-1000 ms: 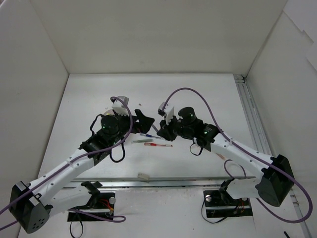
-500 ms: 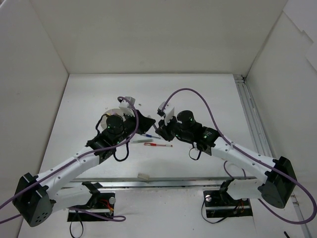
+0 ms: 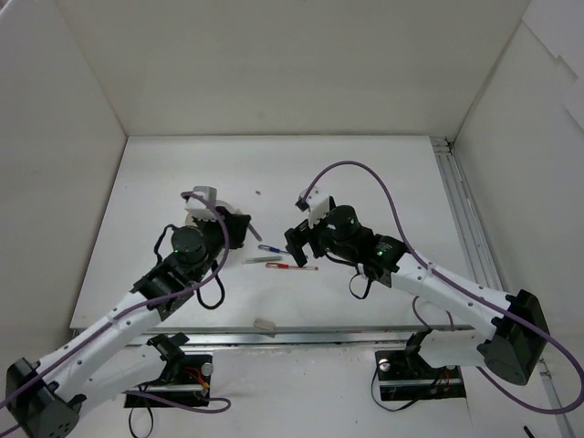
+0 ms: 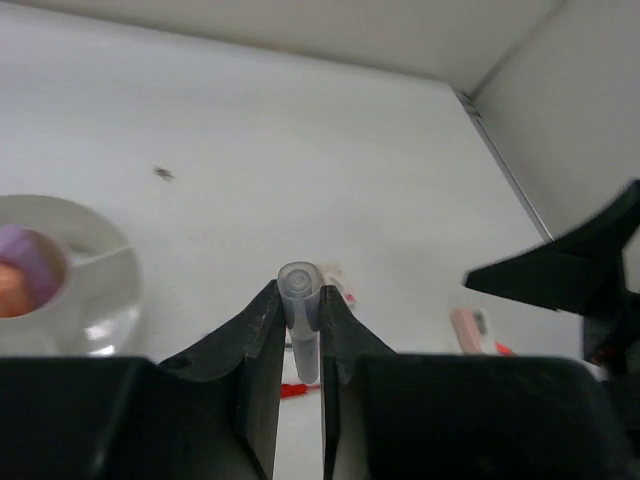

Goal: Sort the stationery into containers
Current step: Place the pen in the storage box.

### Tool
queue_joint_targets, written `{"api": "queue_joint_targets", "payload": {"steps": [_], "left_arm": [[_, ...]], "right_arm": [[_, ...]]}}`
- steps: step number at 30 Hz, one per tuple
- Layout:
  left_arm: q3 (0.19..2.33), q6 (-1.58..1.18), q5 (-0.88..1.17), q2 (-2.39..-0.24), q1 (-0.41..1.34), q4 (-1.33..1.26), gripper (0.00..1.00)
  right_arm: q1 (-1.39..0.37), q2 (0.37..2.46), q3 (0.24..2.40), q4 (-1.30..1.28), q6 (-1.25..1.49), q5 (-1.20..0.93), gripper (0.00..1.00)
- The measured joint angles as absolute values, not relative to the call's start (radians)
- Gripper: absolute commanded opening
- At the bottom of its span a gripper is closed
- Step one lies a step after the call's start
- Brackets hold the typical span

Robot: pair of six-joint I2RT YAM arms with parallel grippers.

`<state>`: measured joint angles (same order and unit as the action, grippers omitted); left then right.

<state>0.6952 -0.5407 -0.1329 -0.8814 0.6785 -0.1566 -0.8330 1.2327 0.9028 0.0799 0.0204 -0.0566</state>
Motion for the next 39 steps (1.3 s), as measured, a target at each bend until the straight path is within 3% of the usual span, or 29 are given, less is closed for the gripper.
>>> {"api": "queue_joint_targets", "payload": {"steps": [5,10,18,25,39], "left_arm": [[0.663,-0.473,-0.39,-0.706,0.578,-0.074,0.0],[0.631,-0.4,-0.492,-0.644,0.39,-0.059,0.0],[0.627,-0.34,-0.343,-0.832,0.093,-0.179,0.0],[0.634,-0.298,-0.2,-1.066,0.08,-0.258,0.0],[0.625,-0.289,-0.107,-1.1,0.076,-0.427,0.0]], "right_arm": [[-0.832,1.147,0.86,0.079,0.053,0.014,0.98],[-0.823,1.076,0.825,0.079,0.065,0.062,0.98],[-0.802,1.05,0.8,0.079,0.083,0.1,0.98],[-0.798,1.015,0.779,0.07,0.106,0.112,0.98],[-0.793,0.985,0.761,0.057,0.109,0.117,0.98]]}}
